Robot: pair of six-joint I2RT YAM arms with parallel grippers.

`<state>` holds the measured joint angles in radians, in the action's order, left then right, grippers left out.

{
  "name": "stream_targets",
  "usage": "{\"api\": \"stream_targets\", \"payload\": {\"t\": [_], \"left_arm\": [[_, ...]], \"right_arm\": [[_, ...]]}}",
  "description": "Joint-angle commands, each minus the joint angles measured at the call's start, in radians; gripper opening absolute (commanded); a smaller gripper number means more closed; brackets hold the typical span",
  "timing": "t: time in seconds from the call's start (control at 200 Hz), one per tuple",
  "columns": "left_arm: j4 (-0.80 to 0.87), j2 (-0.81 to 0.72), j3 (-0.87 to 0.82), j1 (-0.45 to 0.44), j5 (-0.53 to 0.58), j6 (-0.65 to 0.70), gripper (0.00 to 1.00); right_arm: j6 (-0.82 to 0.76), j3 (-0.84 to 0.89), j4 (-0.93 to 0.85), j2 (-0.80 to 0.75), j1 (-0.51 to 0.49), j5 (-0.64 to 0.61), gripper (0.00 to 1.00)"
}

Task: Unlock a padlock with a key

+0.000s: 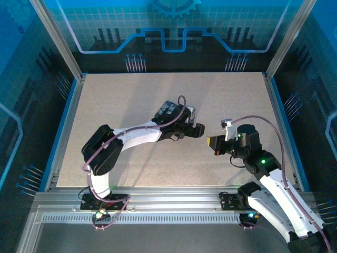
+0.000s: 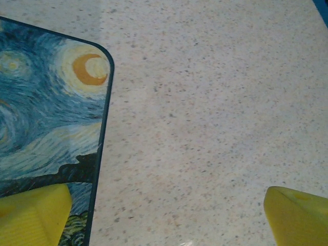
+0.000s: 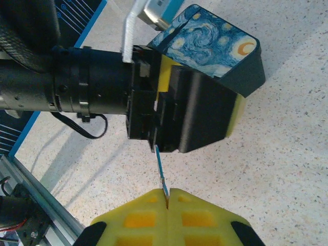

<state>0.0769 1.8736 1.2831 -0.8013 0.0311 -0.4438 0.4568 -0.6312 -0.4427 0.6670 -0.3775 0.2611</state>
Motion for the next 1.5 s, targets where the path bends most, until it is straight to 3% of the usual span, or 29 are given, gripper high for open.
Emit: {"api": "stream_targets", "payload": {"t": [0.0, 0.385, 0.79, 0.965, 1.235, 1.496], "left_arm": [[0.070, 0.052, 0.023, -0.017, -0.066, -0.022, 0.97], [0.112, -0.062, 0.030, -0.003, -0.032, 0.038, 0.99], [0.107, -0.251, -0.077, 0.089, -0.048, 0.051, 0.99], [0.050, -0.354, -0.208, 0.147, -0.068, 0.053, 0.99], [-0.192, -0.486, -0.493, 0.223, -0.106, 0.026, 0.99], [-0.340, -0.476, -0.629, 0.328, -0.276, -0.032, 0.99]], "right_arm": [[-0.021, -0.035, -0.043, -0.015, 0.014, -0.011, 0.05], [-0.029, -0.039, -0.022, -0.011, 0.017, 0.024, 0.04], [-0.025, -0.041, 0.036, 0.036, 0.017, 0.085, 0.04], [0.002, -0.021, 0.152, 0.135, 0.017, 0.156, 0.04], [0.061, -0.032, 0.346, 0.361, 0.012, 0.233, 0.04], [0.121, -0.082, 0.513, 0.580, -0.012, 0.266, 0.04]]}}
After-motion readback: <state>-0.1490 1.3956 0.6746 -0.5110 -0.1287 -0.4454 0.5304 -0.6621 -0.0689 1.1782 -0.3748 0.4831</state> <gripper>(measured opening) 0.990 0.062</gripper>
